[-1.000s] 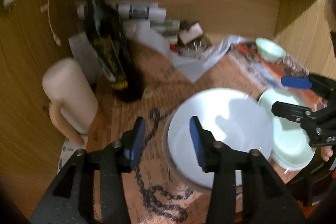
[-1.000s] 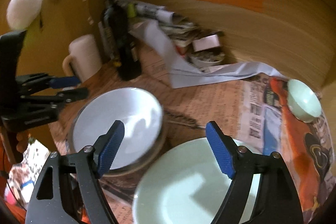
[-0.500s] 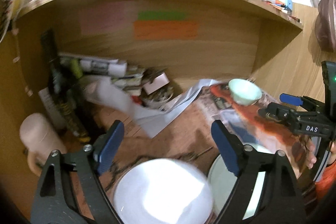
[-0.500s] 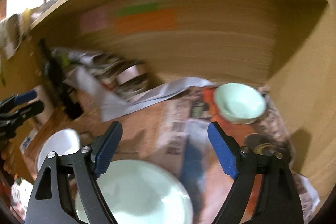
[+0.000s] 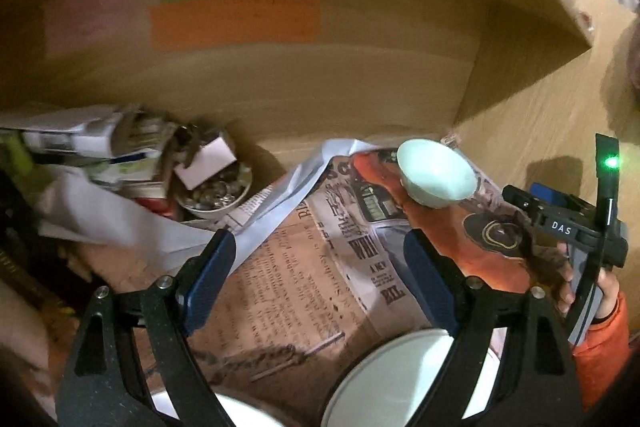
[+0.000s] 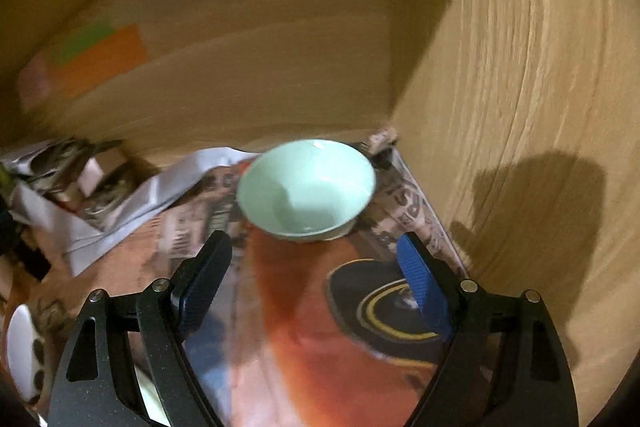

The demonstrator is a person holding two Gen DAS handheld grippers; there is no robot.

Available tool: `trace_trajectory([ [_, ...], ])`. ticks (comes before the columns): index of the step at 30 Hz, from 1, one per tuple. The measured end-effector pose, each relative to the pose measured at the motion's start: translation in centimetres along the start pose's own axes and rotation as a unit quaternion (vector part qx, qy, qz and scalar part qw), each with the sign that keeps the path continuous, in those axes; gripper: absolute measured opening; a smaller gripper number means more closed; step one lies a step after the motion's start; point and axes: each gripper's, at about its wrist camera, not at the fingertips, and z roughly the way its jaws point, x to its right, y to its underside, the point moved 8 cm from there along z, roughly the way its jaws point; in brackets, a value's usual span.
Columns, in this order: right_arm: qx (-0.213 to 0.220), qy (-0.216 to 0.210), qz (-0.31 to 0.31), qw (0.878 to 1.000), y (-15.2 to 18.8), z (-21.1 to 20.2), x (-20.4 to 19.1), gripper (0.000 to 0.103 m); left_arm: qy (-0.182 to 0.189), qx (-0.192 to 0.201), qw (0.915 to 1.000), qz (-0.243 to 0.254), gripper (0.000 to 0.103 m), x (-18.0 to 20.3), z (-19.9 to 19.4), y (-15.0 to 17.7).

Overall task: Organize plates and bowls
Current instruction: 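Move the right tool to the small mint-green bowl, then grasp the mint-green bowl rim with the right tool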

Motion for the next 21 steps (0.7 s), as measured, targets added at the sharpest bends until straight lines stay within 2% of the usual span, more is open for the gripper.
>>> trace_trajectory([
  [7,-0.027,0.025,0.007,0.999,-0.8,4.5,1.7,0.083,0.001,-0.049,0.9987,0.009,0.087,1.1,5.1,-1.0],
  [10,-0.041,0.028,0.013,0.999,-0.9,6.6,2.2,0.081,0.0,-0.059,0.9982,0.01,0.087,1.6,6.5,-1.4],
  [15,-0.079,0.019,0.032,0.996,-0.6,9.8,2.7,0.055,-0.006,-0.062,0.9975,0.034,0.087,2.9,8.8,-2.0],
  [17,-0.085,0.015,0.041,0.995,-0.4,10.7,2.8,0.052,-0.007,-0.061,0.9969,0.048,0.087,3.5,9.4,-2.0],
  [20,-0.096,0.004,0.051,0.994,0.0,11.9,3.0,0.03,-0.007,-0.063,0.9952,0.075,0.087,4.7,10.5,-1.9],
  [21,-0.1,-0.001,0.049,0.994,0.3,12.2,2.9,0.029,-0.007,-0.064,0.9946,0.081,0.087,5.0,10.8,-1.8],
])
